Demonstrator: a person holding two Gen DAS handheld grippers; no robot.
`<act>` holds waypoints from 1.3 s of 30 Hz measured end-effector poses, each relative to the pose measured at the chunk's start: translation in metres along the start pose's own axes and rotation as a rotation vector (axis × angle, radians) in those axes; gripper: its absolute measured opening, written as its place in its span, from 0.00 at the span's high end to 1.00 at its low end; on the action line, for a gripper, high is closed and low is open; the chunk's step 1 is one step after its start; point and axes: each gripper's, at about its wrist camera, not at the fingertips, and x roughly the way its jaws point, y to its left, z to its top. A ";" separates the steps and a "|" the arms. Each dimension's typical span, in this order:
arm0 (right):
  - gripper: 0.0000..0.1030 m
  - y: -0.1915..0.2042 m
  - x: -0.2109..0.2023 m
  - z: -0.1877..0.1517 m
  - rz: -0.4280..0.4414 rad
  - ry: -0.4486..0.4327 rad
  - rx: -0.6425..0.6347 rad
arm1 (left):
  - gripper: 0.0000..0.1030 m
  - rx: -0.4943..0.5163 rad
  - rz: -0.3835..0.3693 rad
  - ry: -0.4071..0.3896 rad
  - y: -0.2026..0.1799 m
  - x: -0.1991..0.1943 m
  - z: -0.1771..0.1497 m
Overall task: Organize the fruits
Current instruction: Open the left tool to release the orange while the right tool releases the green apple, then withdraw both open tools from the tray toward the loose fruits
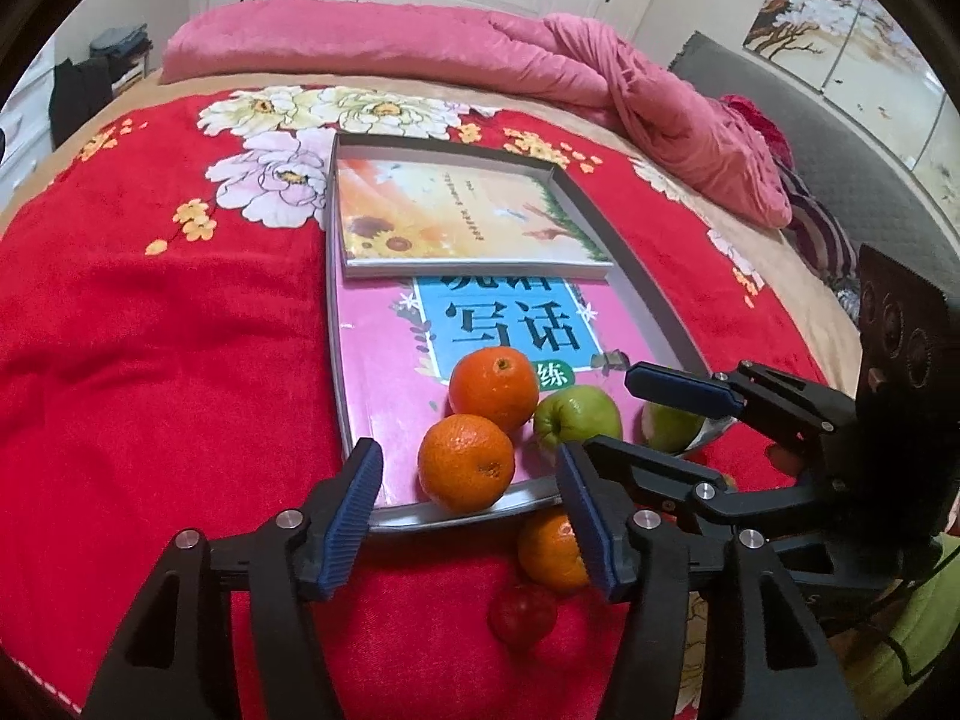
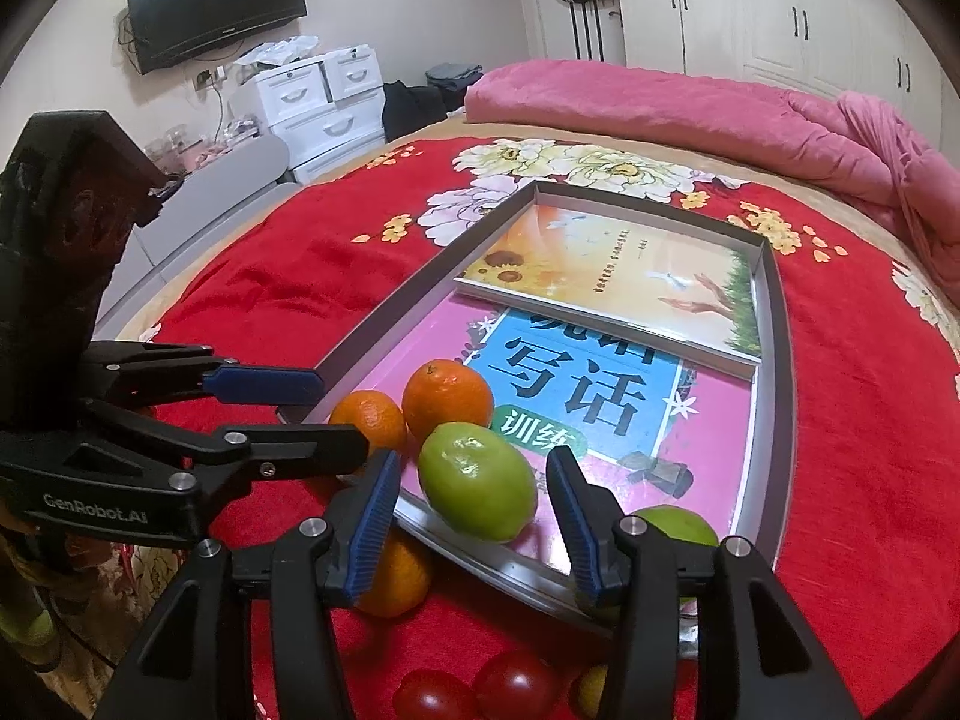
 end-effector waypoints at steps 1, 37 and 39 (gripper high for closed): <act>0.48 0.000 -0.001 0.000 -0.002 -0.002 0.002 | 0.37 0.000 -0.002 -0.003 0.000 -0.001 0.000; 0.21 -0.028 -0.060 0.002 -0.123 -0.149 0.124 | 0.24 -0.034 0.013 -0.101 0.006 -0.032 0.004; 0.21 -0.032 -0.065 0.002 -0.137 -0.159 0.132 | 0.24 -0.037 0.013 -0.103 0.006 -0.034 0.004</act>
